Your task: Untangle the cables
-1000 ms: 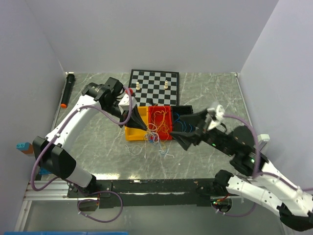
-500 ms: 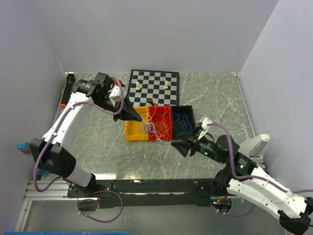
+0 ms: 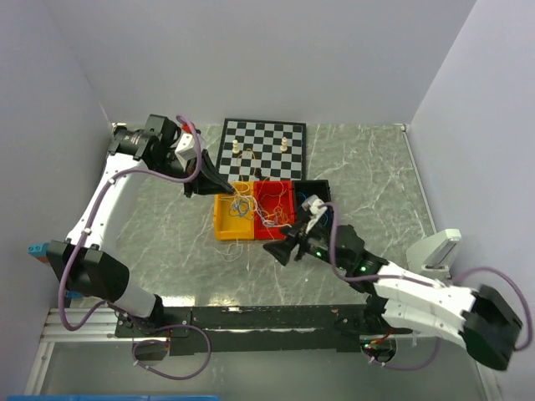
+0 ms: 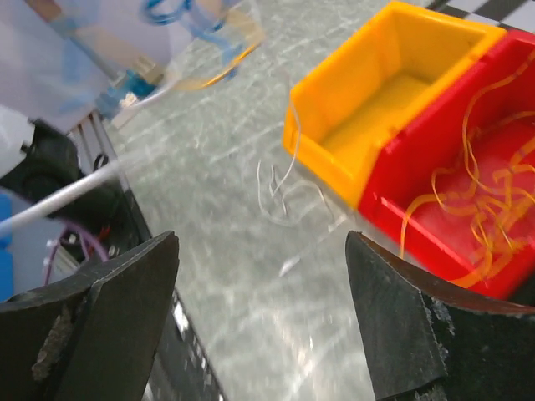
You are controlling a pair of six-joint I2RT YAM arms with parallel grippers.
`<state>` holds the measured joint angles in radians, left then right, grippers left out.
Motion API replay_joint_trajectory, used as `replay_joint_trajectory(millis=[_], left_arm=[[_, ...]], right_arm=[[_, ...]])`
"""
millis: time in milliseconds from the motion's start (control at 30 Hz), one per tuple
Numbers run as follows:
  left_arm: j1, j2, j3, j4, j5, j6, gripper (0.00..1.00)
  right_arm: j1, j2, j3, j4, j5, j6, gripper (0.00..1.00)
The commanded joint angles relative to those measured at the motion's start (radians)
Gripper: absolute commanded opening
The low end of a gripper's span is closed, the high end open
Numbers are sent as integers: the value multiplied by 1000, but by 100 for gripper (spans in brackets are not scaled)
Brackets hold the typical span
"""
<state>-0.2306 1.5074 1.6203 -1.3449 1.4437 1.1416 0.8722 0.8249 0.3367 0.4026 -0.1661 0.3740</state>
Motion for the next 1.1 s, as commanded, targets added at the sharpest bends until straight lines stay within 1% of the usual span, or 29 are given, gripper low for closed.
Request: replay_joint_trajectory(millis=[0,100,167,300,333,400,433,467,500,533,567,600,633,667,700,733,767,800,833,867,933,967,1000,1033,1067], left_arm=[[-3,13,73,-25,248,-54,1],[-3,68,165,-23,247,-129,2],[-3,126,271,-25,247,-224,2],[-3,259,482,-23,247,-460,2],[-3,278,521,-20,247,-495,3],[-3,309,608,-7,245,-532,8],[-4,324,681,34,244,-601,11],[-6,341,761,117,232,-756,12],[-15,346,820,251,172,-955,9],[-35,321,808,517,64,-1296,5],[-38,250,667,1018,0,-1564,5],[-33,169,425,1381,-17,-2037,10],[-15,134,298,2200,-79,-2434,10],[2,167,309,2427,-119,-2603,7],[1,212,382,2364,-124,-2638,1],[1,247,448,2233,-129,-2622,1],[5,252,431,2207,-143,-2625,1],[11,234,365,2280,-158,-2658,1],[20,197,269,2343,-176,-2674,1],[22,157,200,2312,-184,-2619,1],[8,84,97,2168,-154,-2462,1],[-1,65,61,2149,-126,-2426,1],[-4,36,-7,2089,-112,-2375,1],[-6,16,-57,1972,-112,-2197,1],[-6,4,-71,1650,-135,-1962,3]], right_arm=[[-2,187,79,447,-7,69,88],[-2,291,163,514,14,100,86],[-4,318,196,527,28,106,85],[-9,297,197,527,69,79,82],[-15,284,193,530,74,74,82],[-39,266,186,527,47,80,83],[-53,257,183,525,25,88,83],[-65,247,182,522,11,97,83],[-76,234,179,513,2,101,83],[-79,215,174,506,0,105,83],[-85,197,168,490,5,103,83],[-88,178,165,480,8,100,83],[-90,154,162,461,22,92,83],[-91,134,160,432,37,83,83],[-91,108,156,421,56,72,83],[-93,86,153,406,60,62,83],[-95,60,157,359,72,51,83],[-96,31,165,311,85,39,83],[-96,8,168,270,86,25,83],[-98,-18,168,237,86,13,83],[-99,-55,165,167,91,-4,83],[-99,-69,163,132,94,-15,83],[-101,-73,166,92,103,-26,83],[-101,-78,173,40,120,-29,83],[-101,-79,179,-12,129,-40,83]])
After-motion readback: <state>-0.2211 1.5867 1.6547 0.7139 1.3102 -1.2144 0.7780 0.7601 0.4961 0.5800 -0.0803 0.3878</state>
